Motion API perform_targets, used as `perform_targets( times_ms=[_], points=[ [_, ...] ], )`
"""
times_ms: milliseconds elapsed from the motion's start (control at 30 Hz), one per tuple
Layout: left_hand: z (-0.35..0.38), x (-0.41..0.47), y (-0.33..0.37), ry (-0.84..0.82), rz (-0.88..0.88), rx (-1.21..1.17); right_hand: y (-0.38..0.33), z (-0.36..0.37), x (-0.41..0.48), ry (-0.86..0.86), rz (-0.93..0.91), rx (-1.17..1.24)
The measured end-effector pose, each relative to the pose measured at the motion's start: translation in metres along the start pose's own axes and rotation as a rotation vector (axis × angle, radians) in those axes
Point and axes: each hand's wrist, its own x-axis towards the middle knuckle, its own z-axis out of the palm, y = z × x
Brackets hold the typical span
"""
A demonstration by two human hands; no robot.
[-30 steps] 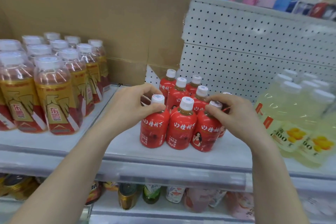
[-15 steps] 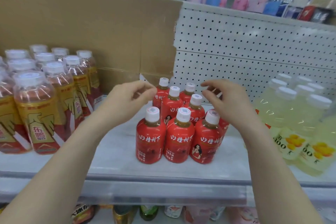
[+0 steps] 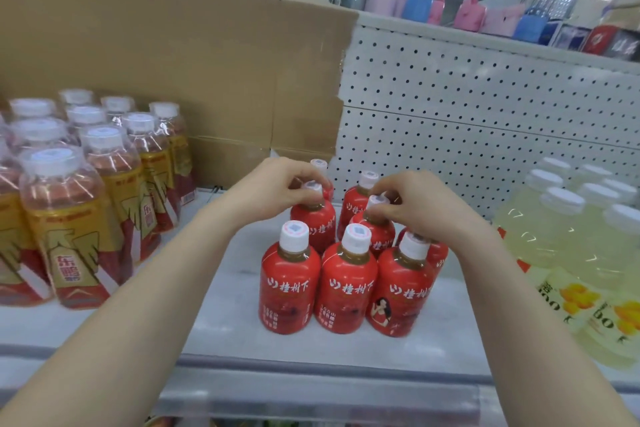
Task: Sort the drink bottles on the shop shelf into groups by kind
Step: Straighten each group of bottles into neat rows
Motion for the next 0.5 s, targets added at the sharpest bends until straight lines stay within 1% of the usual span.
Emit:
perform_targets(
  times_ms=[167,333,433,500],
  points=[
    [-0.011,-0.031,-0.012,0.055,-0.046,-0.061,-0.019,0.009,0.012,-0.005,-0.082,0.069],
    [0.001,-0.042,-0.013,0.159,-0.025,-0.087,-0.027,0.014,0.016,-0.020,-0.133,0.046],
    [0.006,-0.042,-0.012,0.203,-0.003,-0.054,-0.025,0.016,0.016,-0.018,-0.131,0.038],
    [0.009,-0.042,-0.012,0.231,0.007,-0.063,-0.025,0.013,0.010,-0.030,-0.135,0.073]
  ],
)
